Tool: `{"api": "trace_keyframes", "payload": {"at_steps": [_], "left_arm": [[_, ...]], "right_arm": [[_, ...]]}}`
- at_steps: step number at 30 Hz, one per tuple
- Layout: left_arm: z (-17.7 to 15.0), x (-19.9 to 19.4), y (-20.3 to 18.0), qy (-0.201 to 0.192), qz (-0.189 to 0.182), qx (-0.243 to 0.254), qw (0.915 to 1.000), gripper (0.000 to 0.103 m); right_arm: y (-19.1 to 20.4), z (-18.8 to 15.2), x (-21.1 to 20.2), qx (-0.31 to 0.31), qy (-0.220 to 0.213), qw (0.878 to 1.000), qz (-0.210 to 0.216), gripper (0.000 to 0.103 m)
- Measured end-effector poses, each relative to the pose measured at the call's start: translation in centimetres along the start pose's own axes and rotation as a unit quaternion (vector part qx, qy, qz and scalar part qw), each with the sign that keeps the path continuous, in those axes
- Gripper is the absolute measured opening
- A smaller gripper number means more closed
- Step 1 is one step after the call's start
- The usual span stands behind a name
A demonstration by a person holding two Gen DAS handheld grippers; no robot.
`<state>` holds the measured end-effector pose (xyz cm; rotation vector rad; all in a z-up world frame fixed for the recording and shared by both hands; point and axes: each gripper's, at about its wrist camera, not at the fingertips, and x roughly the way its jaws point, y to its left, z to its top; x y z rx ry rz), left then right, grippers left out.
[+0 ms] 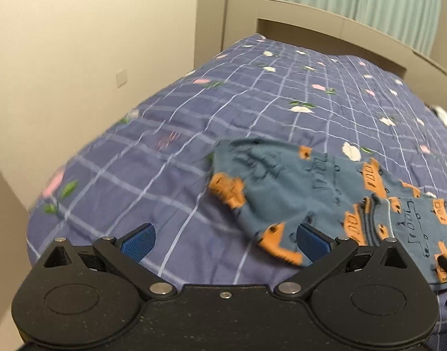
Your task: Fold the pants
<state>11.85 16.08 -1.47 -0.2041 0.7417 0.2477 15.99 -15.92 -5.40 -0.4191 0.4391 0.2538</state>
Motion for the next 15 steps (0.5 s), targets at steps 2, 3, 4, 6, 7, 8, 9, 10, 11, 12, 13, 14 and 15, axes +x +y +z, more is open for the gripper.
{"api": "trace_keyframes", "payload": {"at_steps": [2, 3, 4, 6, 7, 8, 9, 10, 11, 12, 13, 14, 15], "left_arm": [[-0.7, 0.6, 0.9, -0.005, -0.011, -0.023, 0.9997, 0.102], [-1.0, 1.0, 1.1, -0.008, -0.014, -0.032, 0.9994, 0.102], [-1.2, 1.4, 1.2, -0.011, -0.019, -0.039, 0.999, 0.102], [-1.3, 2.1, 1.5, -0.014, -0.029, -0.053, 0.9981, 0.102], [-1.3, 2.5, 1.6, -0.016, -0.033, -0.059, 0.9976, 0.102], [-1.2, 2.8, 1.5, -0.022, -0.038, -0.063, 0.997, 0.102], [-1.1, 2.9, 1.5, -0.03, -0.042, -0.066, 0.9965, 0.102], [-1.0, 3.2, 1.3, -0.038, -0.047, -0.068, 0.9959, 0.102], [-0.7, 3.6, 1.0, -0.048, -0.058, -0.068, 0.9949, 0.102], [-0.4, 3.9, 0.8, -0.054, -0.069, -0.067, 0.9939, 0.102], [-0.2, 4.3, 0.6, -0.063, -0.083, -0.067, 0.9924, 0.102], [0.0, 4.7, 0.6, -0.073, -0.099, -0.069, 0.99, 0.102], [0.2, 5.1, 0.6, -0.081, -0.112, -0.07, 0.9879, 0.102]], "right_arm": [[1.5, 0.4, -0.1, -0.003, -0.006, 1.0, 0.02, 0.103], [2.2, 0.7, -0.1, -0.006, -0.01, 1.0, 0.026, 0.103], [2.9, 0.8, -0.1, -0.01, -0.013, 0.999, 0.03, 0.103], [4.0, 1.2, 0.2, -0.021, -0.016, 0.999, 0.031, 0.103], [4.5, 1.3, 0.4, -0.024, -0.016, 0.999, 0.029, 0.103], [4.8, 1.5, 0.6, -0.026, -0.015, 0.999, 0.026, 0.103], [5.1, 1.5, 0.9, -0.025, -0.014, 0.999, 0.023, 0.103], [5.2, 1.5, 1.1, -0.022, -0.013, 0.999, 0.021, 0.103], [5.3, 1.4, 1.4, -0.02, -0.009, 1.0, 0.018, 0.103], [5.5, 1.3, 1.7, -0.02, -0.002, 1.0, 0.015, 0.103], [5.7, 1.1, 2.0, -0.024, 0.005, 1.0, 0.012, 0.103], [5.9, 1.0, 2.2, -0.029, 0.008, 0.999, 0.009, 0.103], [6.1, 0.9, 2.3, -0.035, 0.009, 0.999, 0.006, 0.103]]}}
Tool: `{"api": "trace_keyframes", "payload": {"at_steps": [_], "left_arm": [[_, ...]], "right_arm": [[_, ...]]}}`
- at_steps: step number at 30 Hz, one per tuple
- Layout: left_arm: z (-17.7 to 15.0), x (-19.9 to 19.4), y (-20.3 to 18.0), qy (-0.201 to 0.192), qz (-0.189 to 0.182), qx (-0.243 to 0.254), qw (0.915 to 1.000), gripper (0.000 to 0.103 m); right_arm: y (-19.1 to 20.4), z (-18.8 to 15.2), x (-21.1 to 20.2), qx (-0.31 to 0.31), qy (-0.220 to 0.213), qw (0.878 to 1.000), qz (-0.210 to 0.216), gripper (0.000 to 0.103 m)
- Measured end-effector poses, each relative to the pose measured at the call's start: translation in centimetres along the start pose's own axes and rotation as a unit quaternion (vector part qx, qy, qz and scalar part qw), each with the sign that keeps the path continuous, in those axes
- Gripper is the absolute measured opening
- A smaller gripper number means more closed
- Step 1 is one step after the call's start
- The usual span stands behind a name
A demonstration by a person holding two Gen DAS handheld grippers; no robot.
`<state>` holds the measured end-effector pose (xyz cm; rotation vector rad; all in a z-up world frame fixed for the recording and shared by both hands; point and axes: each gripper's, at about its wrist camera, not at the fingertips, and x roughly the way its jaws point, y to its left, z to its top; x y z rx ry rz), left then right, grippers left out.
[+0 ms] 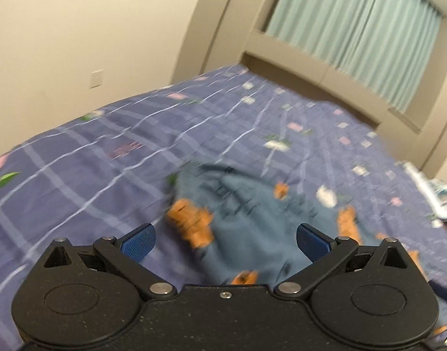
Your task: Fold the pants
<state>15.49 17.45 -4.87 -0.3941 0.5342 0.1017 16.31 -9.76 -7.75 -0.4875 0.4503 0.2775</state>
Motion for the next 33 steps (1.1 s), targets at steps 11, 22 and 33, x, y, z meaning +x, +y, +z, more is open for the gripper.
{"api": "trace_keyframes", "payload": {"at_steps": [11, 22, 33], "left_arm": [[0.5, 4.3, 2.8, 0.016, -0.011, -0.031, 0.9993, 0.102], [0.0, 4.5, 2.9, 0.005, -0.01, -0.02, 0.9997, 0.102], [-0.5, 4.5, 3.3, -0.006, -0.02, -0.024, 0.9995, 0.102]], "right_arm": [[0.6, -0.3, 0.9, -0.013, 0.006, 1.0, -0.011, 0.103], [0.4, -0.4, 0.9, -0.008, 0.009, 1.0, -0.005, 0.103], [0.3, -0.5, 1.0, -0.005, 0.009, 1.0, -0.002, 0.103]]}}
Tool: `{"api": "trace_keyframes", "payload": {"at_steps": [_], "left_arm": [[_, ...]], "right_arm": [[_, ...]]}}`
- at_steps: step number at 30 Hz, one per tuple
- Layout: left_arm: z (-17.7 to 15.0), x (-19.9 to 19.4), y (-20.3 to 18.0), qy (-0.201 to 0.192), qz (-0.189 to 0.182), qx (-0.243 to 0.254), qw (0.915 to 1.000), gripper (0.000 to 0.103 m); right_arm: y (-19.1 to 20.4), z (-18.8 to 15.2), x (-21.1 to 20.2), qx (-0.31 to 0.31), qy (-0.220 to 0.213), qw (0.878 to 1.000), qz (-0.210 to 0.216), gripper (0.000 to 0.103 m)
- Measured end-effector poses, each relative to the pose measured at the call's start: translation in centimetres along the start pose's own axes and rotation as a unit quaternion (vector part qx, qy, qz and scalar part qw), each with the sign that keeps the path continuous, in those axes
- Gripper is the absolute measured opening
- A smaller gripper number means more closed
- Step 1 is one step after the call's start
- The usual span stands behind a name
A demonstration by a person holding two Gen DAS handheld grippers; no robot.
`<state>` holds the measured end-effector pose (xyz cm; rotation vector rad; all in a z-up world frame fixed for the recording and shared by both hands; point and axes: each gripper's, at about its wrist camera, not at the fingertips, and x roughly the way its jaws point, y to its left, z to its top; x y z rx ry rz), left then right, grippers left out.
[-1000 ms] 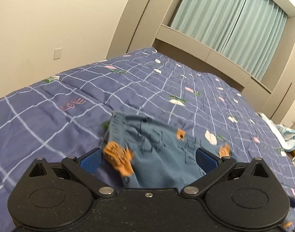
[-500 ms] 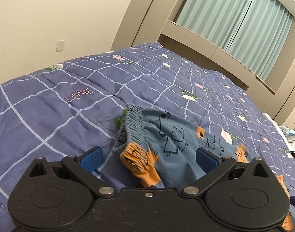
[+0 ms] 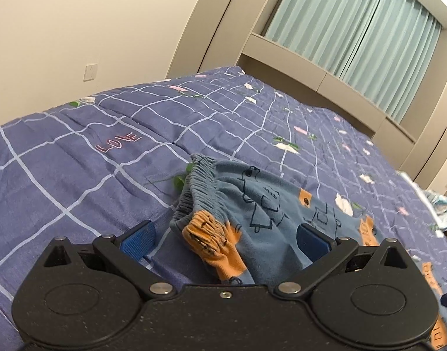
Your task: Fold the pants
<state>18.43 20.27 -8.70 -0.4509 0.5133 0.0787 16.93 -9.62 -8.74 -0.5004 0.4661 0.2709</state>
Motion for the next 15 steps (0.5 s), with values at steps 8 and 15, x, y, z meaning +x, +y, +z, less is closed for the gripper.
{"api": "trace_keyframes", "payload": {"at_steps": [8, 15], "left_arm": [[0.3, -0.4, 1.0, -0.01, -0.029, -0.04, 0.9987, 0.102], [0.8, -0.9, 1.2, -0.004, -0.018, -0.087, 0.996, 0.085]], "right_arm": [[-0.1, 0.0, 0.0, 0.0, 0.0, 1.0, 0.001, 0.103], [-0.1, 0.0, 0.0, 0.006, 0.002, 1.0, 0.005, 0.103]]}}
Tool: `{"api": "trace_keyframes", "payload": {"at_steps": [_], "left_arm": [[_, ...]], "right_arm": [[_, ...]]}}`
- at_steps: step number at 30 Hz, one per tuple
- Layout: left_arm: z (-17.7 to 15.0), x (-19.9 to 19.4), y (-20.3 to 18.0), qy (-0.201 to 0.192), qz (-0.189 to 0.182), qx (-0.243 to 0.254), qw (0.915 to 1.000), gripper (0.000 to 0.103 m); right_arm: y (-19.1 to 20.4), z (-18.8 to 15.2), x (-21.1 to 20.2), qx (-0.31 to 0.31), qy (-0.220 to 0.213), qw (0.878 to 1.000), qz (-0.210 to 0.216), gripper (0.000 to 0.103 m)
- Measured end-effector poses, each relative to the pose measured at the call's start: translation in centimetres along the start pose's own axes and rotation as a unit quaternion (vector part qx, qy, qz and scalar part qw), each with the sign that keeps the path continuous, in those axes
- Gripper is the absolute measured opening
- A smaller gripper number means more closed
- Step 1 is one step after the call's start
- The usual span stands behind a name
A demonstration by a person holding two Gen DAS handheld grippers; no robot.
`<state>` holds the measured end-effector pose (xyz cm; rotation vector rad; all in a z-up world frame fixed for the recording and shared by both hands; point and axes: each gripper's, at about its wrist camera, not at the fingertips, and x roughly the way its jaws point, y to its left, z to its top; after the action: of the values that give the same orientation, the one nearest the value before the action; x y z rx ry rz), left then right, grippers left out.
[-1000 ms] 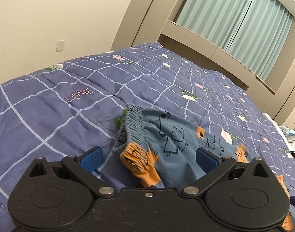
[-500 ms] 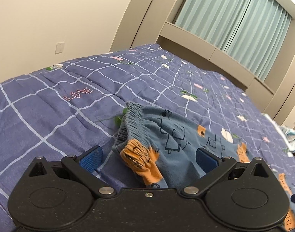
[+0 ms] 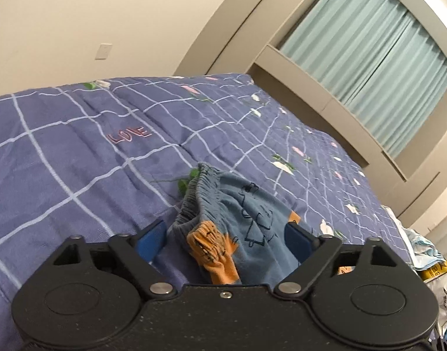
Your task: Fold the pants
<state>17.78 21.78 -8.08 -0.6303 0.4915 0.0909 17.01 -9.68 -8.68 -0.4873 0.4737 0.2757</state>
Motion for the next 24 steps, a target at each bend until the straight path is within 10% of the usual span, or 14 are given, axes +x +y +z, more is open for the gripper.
{"api": "trace_keyframes", "payload": {"at_steps": [10, 24], "left_arm": [[1.1, 0.1, 0.1, 0.017, 0.022, -0.045, 0.9986, 0.025], [3.4, -3.0, -9.8, -0.018, -0.022, 0.107, 0.9939, 0.021]], "right_arm": [[-0.1, 0.0, 0.0, 0.003, 0.0, 1.0, 0.002, 0.103], [-2.3, 1.0, -2.0, 0.042, -0.03, 0.999, 0.001, 0.103]]}}
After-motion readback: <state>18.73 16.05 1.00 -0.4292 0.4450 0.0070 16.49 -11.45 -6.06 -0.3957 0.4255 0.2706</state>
